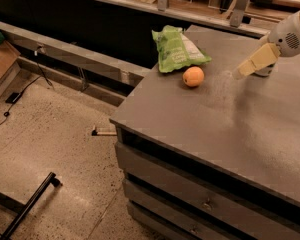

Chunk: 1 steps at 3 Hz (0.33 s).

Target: Move orange near green rice chip bag

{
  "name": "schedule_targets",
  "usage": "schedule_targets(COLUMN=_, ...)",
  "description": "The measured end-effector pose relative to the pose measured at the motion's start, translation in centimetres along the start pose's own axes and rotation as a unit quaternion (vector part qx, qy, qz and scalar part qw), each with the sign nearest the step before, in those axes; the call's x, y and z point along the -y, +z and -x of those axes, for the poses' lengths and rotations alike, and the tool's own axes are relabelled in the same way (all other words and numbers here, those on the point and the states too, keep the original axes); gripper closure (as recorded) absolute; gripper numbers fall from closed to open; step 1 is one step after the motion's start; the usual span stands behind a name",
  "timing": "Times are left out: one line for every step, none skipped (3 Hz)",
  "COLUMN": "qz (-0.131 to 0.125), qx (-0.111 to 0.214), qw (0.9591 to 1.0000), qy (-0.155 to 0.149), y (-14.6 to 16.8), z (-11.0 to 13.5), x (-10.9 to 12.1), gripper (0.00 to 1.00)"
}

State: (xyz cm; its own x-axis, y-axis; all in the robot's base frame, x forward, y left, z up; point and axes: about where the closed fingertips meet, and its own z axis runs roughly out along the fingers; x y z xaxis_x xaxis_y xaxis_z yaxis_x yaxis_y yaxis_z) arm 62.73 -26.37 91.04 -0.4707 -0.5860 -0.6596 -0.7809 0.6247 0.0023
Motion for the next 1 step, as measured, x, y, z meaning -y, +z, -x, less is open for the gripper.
schedule_targets(qz=0.000, qx=0.000, qw=1.0000, qy=0.000, y=0.01, z=0.00, x=0.00, gripper=0.00)
